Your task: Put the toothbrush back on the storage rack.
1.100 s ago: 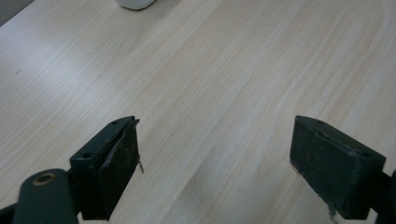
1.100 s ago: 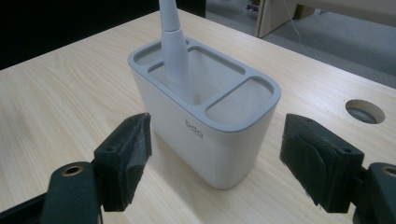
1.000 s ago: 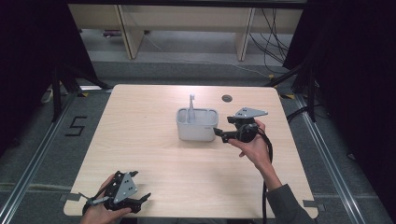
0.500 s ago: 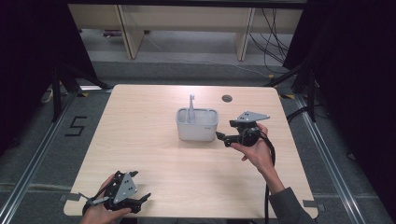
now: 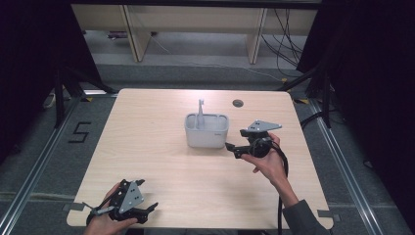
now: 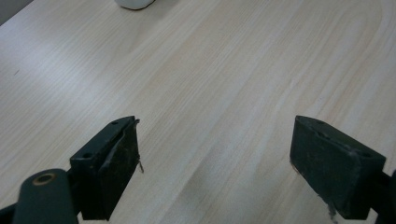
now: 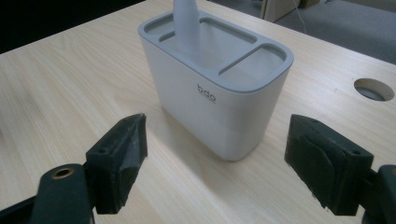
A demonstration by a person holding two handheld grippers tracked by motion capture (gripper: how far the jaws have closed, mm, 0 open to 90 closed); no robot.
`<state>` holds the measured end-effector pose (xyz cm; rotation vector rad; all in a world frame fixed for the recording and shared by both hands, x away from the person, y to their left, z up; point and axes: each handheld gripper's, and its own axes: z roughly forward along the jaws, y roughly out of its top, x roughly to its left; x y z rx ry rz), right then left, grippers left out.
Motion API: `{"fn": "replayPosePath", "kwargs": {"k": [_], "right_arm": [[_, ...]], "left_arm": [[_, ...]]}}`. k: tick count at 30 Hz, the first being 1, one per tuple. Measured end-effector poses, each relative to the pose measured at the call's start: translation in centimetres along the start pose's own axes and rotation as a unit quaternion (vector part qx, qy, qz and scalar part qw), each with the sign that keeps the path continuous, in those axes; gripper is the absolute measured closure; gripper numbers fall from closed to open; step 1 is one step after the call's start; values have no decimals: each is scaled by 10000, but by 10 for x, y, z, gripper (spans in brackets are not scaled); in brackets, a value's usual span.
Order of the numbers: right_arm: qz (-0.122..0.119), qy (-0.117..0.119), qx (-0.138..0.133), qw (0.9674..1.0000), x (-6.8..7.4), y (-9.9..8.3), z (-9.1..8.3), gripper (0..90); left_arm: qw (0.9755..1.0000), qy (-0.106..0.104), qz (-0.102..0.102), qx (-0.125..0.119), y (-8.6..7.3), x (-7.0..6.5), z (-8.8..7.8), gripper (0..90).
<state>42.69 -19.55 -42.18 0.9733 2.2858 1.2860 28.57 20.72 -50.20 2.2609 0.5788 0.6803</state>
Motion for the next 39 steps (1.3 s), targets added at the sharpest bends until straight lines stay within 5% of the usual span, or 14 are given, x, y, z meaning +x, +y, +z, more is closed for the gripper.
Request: {"fn": "replayPosePath", "kwargs": {"k": [11,18,24,25,29,39], "right_arm": [[106,42,116,9999,5,-11,-4,209],[-53,119,78,9999,3,-17,-3,203],[229,163,163,9995,8,-22,-7,199],[25,130,86,9999,6,-23,-6,194],[209,183,115,9995,10,-26,-9,189],[169,337,224,9990,13,-44,-7,178]], "left_arm": [[10000,-29,18,13,0,0,-1,151],[10000,17,9,5,0,0,0,151],[9999,-88,50,41,1,0,-2,151],[9999,-82,85,68,1,1,-2,152],[10000,-15,30,12,0,0,0,151],[9999,-97,96,62,1,0,-2,152]]}}
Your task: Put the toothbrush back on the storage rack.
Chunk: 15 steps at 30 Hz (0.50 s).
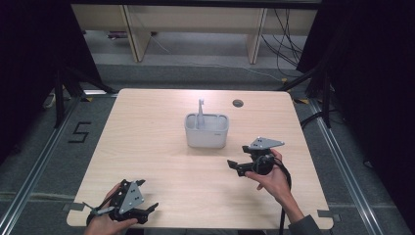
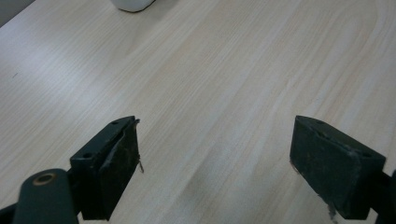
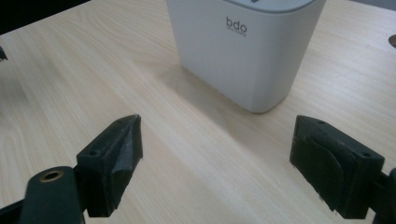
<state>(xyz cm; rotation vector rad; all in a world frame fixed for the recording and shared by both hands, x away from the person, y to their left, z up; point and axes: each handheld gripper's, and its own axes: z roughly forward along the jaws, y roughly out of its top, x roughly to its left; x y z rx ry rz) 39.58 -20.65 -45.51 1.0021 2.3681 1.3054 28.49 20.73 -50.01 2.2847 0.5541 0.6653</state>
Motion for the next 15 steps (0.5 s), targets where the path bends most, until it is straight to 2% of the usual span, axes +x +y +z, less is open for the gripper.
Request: {"fn": "replayPosePath", "kwargs": {"k": [1,2,4,5,6,10,11,12,13,14,15], "right_arm": [[112,-63,28,9999,2,-3,-1,176],[112,-63,28,9999,2,-3,-1,176],[-47,-58,-25,10000,0,-4,-2,176],[196,-62,64,9998,3,-5,-4,176],[97,-72,15,9999,2,-6,-4,176],[152,22,21,9999,4,-12,-4,177],[-17,-62,48,10000,2,-14,-4,177],[144,9,97,9998,4,-16,-4,177],[144,9,97,9998,4,-16,-4,177],[-11,-99,98,9999,3,-17,-5,178],[41,-89,115,9999,5,-18,-6,177]], "left_arm": [[10000,2,-10,-5,0,0,0,151],[10000,2,-10,-5,0,0,0,152],[10000,-14,-10,39,0,0,0,152],[10000,-17,-13,35,0,0,0,152],[10000,-17,-14,20,0,-1,0,152],[10000,-13,-70,-20,0,-2,2,152],[10000,-51,-30,10,0,-2,1,152],[10000,-57,2,29,0,-2,1,152],[10000,-60,-8,11,0,-2,1,152],[10000,-56,-21,0,0,-2,1,152],[10000,-51,-16,10,0,-2,1,152]]}}
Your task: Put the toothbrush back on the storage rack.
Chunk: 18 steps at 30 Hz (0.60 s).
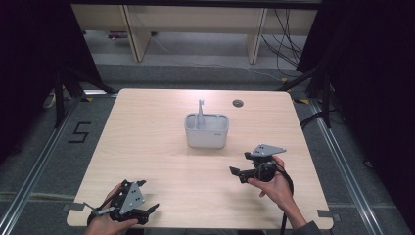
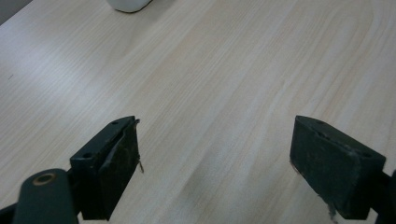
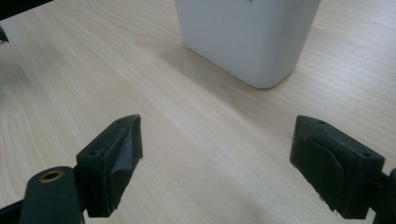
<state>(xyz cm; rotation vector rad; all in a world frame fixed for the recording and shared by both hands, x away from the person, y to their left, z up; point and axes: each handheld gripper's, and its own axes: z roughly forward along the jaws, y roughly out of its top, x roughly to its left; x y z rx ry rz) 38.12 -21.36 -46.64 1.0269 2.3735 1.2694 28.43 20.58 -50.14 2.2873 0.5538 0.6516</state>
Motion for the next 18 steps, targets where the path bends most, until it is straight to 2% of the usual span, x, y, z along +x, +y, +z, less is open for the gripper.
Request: {"fn": "replayPosePath", "kwargs": {"k": [1,2,4,5,6,7,8,9,10,11,12,13,15,17,18], "right_arm": [[124,43,74,9999,2,-1,-1,178],[61,-5,12,10000,1,-3,-1,177],[103,-4,39,9999,2,-4,-2,176],[-45,-29,19,10000,0,-4,-2,176],[29,24,53,10000,1,-7,-2,174],[29,24,53,10000,1,-7,-2,174],[160,20,123,9998,4,-8,-3,172],[160,20,123,9998,4,-8,-3,172],[-68,-53,21,10000,1,-9,-2,171],[112,-8,91,9999,4,-10,-2,168],[158,-36,107,9998,5,-10,-3,167],[14,-86,106,9999,3,-10,-4,167],[-93,-86,79,9999,3,-10,-5,166],[-36,-107,32,9999,5,-12,-6,167],[61,-55,99,9999,7,-13,-7,167]], "left_arm": [[10000,1,-14,-18,0,0,0,152],[10000,24,-33,-41,0,0,0,151],[9999,95,-40,-76,0,-1,1,152],[10000,35,-46,-62,0,-1,0,152],[10000,24,36,-60,0,0,-1,152],[10000,38,15,-67,0,0,-1,152],[10000,38,-7,-88,0,0,-1,152],[10000,33,36,-54,0,0,-1,152],[10000,27,12,-73,0,0,-1,152],[10000,14,-13,-37,0,0,0,152],[10000,43,-36,-32,0,0,0,152],[9998,133,-29,-114,0,0,1,152],[9999,97,-25,-101,0,0,1,152],[9998,141,-89,-116,0,-1,1,152],[9999,150,7,-75,0,0,1,152]]}}
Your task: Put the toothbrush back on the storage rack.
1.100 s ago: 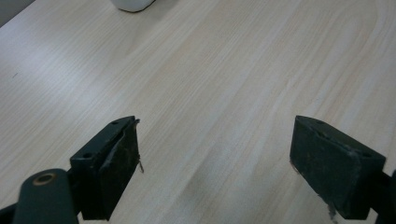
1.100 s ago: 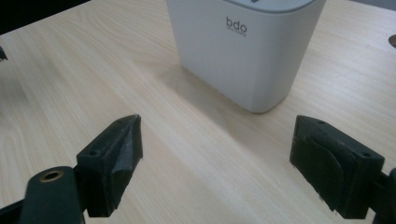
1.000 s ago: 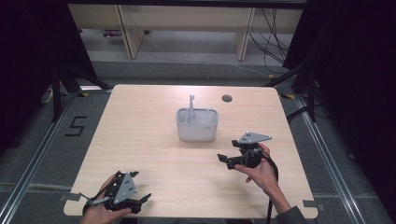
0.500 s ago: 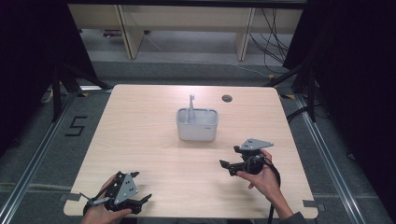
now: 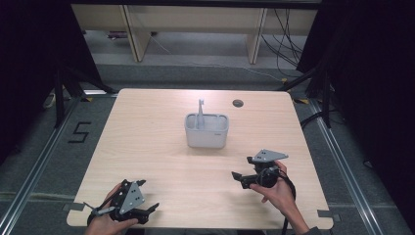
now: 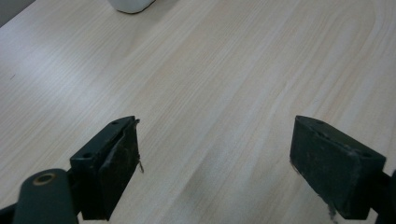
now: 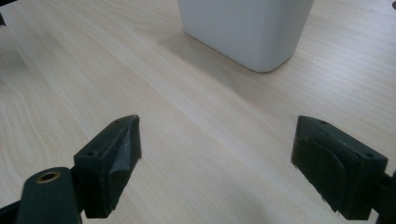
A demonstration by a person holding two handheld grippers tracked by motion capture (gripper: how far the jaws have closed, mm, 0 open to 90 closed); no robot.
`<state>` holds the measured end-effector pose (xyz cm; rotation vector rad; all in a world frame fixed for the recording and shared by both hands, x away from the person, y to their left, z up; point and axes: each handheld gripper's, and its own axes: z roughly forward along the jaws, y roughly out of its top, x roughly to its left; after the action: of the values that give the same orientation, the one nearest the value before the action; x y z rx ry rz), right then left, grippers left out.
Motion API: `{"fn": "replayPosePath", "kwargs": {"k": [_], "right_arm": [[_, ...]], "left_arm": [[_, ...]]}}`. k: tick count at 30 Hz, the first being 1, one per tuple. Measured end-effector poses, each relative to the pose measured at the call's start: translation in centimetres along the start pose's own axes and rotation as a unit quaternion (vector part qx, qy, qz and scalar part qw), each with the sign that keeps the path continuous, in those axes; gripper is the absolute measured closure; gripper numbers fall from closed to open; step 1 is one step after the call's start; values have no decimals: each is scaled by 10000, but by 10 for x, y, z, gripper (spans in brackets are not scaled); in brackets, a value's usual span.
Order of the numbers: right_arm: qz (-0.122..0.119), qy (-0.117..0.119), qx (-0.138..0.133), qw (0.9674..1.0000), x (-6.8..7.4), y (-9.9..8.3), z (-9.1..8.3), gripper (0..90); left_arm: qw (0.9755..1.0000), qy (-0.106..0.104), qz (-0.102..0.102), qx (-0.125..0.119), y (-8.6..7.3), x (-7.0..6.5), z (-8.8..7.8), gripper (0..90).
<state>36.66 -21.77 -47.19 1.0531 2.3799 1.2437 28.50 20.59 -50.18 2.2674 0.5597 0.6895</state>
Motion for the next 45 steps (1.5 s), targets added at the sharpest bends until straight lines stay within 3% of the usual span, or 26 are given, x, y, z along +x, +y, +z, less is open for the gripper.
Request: {"fn": "replayPosePath", "kwargs": {"k": [1,2,3,4,5,6,8,9,12,17,19,24,25,28,31,33,34,38,39,41,45], "right_arm": [[-155,-14,-49,9999,-1,-1,1,167],[-5,-7,22,10000,2,-2,0,167],[-114,-6,-9,9999,1,-3,0,167],[-132,0,16,9999,1,-4,0,168],[25,-15,103,9999,4,-5,-1,168],[-147,-41,46,9999,1,-5,-1,168],[-199,-48,18,9998,0,-6,-2,168],[-59,-48,31,10000,2,-7,-3,168],[-174,-93,3,9998,1,-9,-5,168],[-147,-21,39,9999,3,-12,-7,168],[-12,34,49,10000,5,-13,-7,168],[-142,-45,-7,9999,5,-16,-10,168],[13,-9,68,10000,8,-17,-11,168],[-134,17,62,9999,7,-18,-11,168],[-53,-53,102,9999,10,-21,-13,167],[-206,-117,58,9997,9,-22,-13,167],[-55,-83,114,9999,11,-22,-13,167],[-215,12,144,9997,9,-25,-14,168],[-203,-92,98,9997,10,-26,-14,168],[-75,-86,179,9998,12,-28,-16,168],[-216,-143,183,9995,11,-32,-18,168]], "left_arm": [[10000,-52,-55,4,0,0,0,152],[9999,-123,20,12,0,1,-1,152],[9998,-112,-117,-69,0,-1,0,152],[9999,-98,-122,-68,0,-1,0,151],[9999,-95,-124,-65,1,-1,0,151],[9999,-110,-50,-25,1,0,0,151],[9999,-30,-113,-76,1,-2,1,152],[10000,-36,-53,-59,0,-1,0,151],[9997,-119,-184,-77,0,-2,0,151],[9995,-51,-244,-170,0,-2,1,150],[9998,-25,-156,-140,0,-1,1,151],[9997,-73,-179,-133,0,-1,0,151],[9997,-84,-177,-136,0,0,0,151],[10000,-71,-44,-47,1,1,-2,151],[9999,-113,-87,-83,1,0,-1,151],[9998,-72,-144,-116,1,-1,0,151],[10000,-83,-20,-26,1,1,-2,151],[9999,-88,-96,-99,1,0,-1,151],[9999,-109,-68,-70,1,1,-1,150],[9999,-114,-78,-90,1,0,-1,151],[9999,-122,-76,-95,1,0,-2,151]]}}
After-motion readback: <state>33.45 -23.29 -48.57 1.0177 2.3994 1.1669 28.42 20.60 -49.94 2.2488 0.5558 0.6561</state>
